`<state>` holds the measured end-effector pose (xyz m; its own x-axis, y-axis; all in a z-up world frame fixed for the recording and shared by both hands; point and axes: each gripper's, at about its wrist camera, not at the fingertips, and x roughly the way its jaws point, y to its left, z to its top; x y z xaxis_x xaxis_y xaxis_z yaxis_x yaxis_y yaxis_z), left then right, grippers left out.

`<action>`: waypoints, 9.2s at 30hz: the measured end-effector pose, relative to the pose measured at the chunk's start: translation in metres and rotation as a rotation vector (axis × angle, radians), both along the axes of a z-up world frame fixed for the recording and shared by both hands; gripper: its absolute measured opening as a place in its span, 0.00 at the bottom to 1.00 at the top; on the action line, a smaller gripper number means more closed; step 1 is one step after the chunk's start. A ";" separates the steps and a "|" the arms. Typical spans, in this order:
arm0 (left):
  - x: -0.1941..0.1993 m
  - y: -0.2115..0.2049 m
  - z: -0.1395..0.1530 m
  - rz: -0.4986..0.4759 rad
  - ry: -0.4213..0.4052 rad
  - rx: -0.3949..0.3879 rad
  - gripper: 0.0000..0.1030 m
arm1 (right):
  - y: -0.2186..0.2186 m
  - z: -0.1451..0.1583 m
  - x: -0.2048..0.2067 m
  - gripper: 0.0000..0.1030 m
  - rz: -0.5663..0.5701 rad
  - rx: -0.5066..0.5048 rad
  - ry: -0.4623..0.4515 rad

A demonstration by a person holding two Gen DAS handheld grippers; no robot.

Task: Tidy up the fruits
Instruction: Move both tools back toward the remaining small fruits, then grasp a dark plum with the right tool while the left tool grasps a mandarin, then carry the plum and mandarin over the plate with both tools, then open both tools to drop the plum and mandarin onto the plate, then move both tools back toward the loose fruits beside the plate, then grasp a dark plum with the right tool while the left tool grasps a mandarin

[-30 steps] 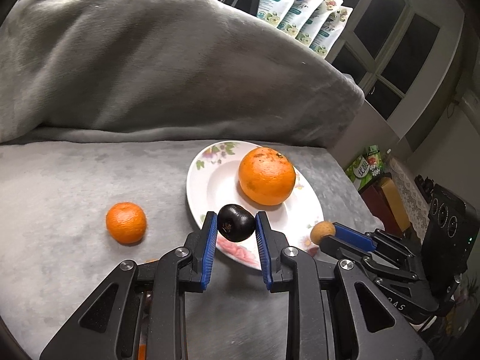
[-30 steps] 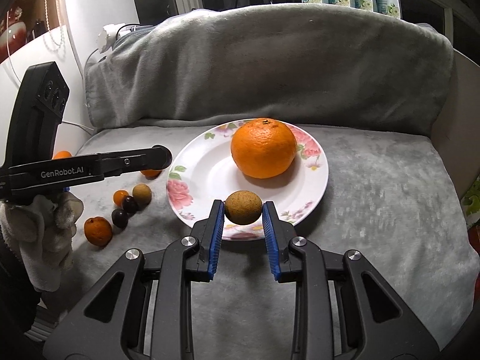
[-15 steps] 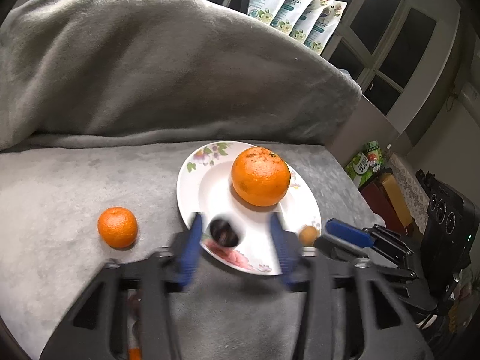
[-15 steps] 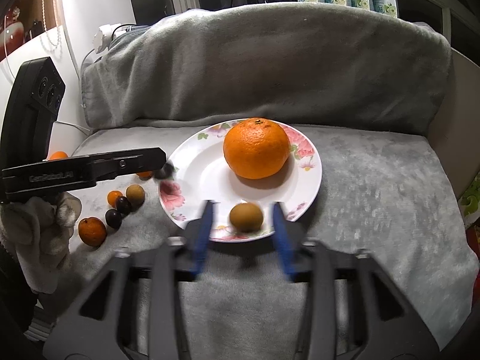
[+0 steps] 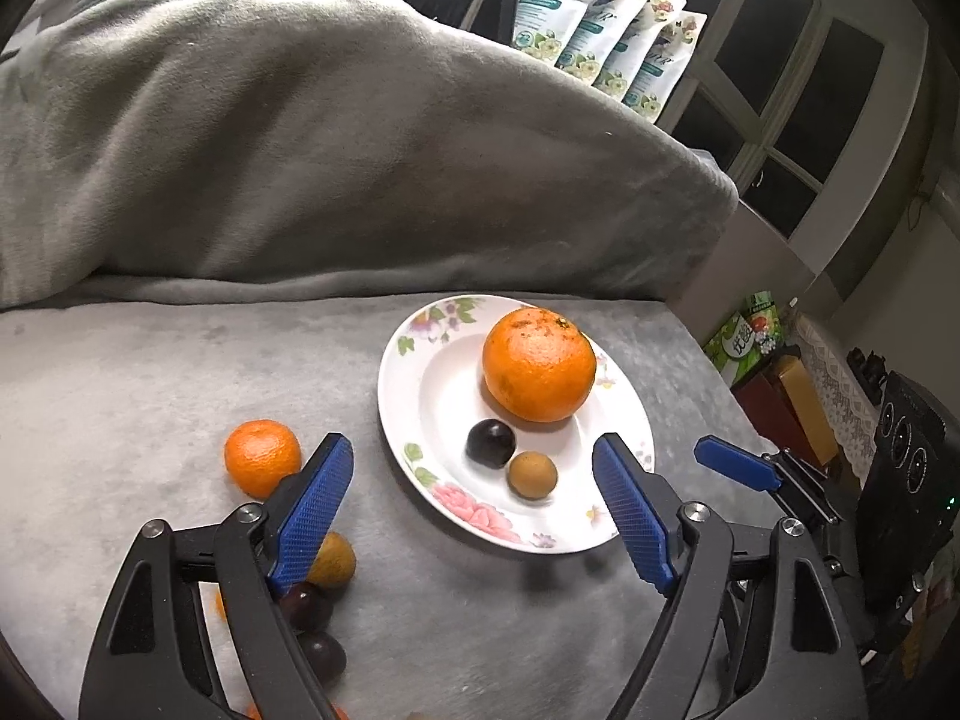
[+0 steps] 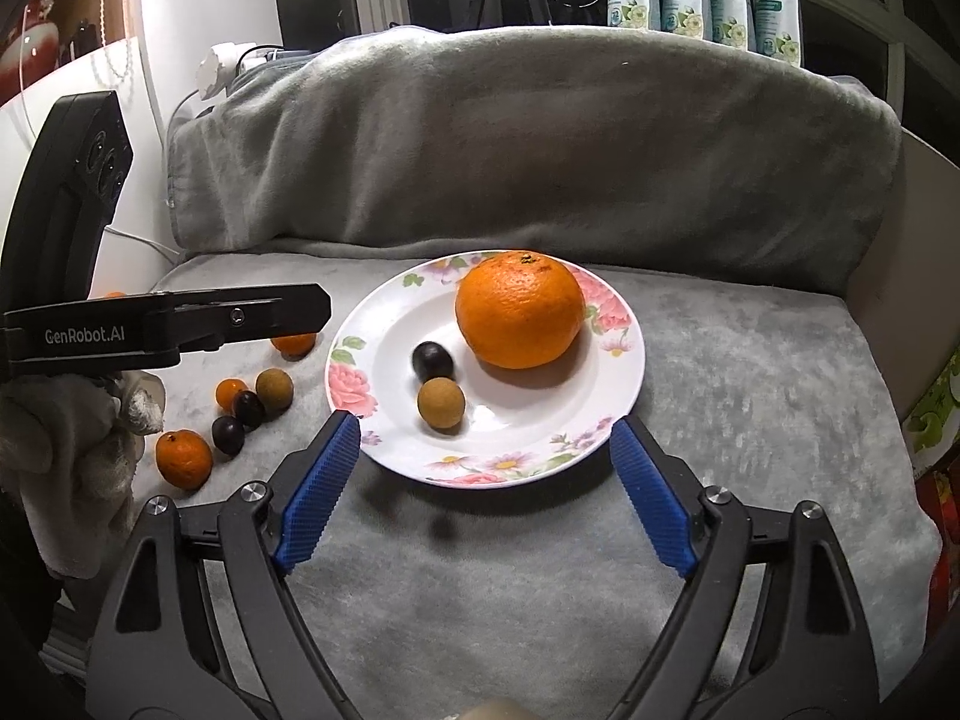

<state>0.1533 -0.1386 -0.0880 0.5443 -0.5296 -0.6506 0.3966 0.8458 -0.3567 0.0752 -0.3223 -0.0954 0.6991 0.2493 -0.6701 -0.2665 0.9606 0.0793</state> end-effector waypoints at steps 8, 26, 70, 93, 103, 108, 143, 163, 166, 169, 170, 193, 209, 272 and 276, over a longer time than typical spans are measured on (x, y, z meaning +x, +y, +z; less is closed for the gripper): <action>-0.002 0.011 0.003 0.019 -0.009 0.011 0.80 | 0.003 0.003 -0.001 0.85 0.014 0.009 0.005; -0.016 0.093 0.003 0.155 -0.028 0.038 0.80 | 0.031 0.021 0.006 0.85 0.139 0.087 0.026; -0.010 0.101 -0.050 -0.033 0.115 0.052 0.31 | 0.118 -0.050 0.036 0.29 0.319 0.319 0.406; 0.002 0.095 -0.056 -0.070 0.151 0.001 0.20 | 0.114 -0.062 0.045 0.21 0.303 0.413 0.487; -0.001 0.095 -0.053 -0.051 0.143 -0.007 0.19 | 0.106 -0.057 0.039 0.20 0.295 0.423 0.460; -0.003 0.099 -0.050 -0.040 0.136 -0.019 0.19 | 0.099 -0.051 0.036 0.20 0.283 0.414 0.431; 0.007 0.052 -0.002 -0.086 0.043 -0.087 0.18 | 0.015 0.002 0.010 0.20 0.127 0.263 0.177; 0.042 0.009 0.000 -0.113 0.047 -0.005 0.18 | -0.020 0.001 0.019 0.20 0.036 0.111 0.095; 0.045 0.004 -0.001 -0.116 0.049 -0.002 0.18 | -0.020 0.000 0.020 0.20 0.034 0.107 0.093; 0.047 0.001 -0.001 -0.117 0.051 -0.003 0.18 | -0.020 0.000 0.021 0.20 0.036 0.106 0.094; 0.048 0.000 -0.001 -0.117 0.050 -0.004 0.18 | -0.020 -0.001 0.021 0.20 0.036 0.104 0.094; 0.050 0.002 0.010 -0.077 0.035 -0.019 0.76 | -0.011 0.004 0.022 0.88 0.026 0.063 0.039; 0.046 0.049 0.016 -0.004 0.010 -0.002 0.76 | 0.004 0.016 0.006 0.88 0.067 0.096 0.015; 0.060 0.088 -0.056 -0.063 0.163 -0.047 0.44 | 0.151 -0.058 0.047 0.36 0.182 0.105 0.288; 0.060 0.089 -0.057 -0.066 0.165 -0.057 0.40 | 0.157 -0.062 0.053 0.30 0.159 0.075 0.282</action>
<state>0.2137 -0.0500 -0.1450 0.3959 -0.5991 -0.6959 0.3828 0.7965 -0.4679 0.1279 -0.1652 -0.1570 0.4367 0.3961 -0.8077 -0.3699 0.8975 0.2402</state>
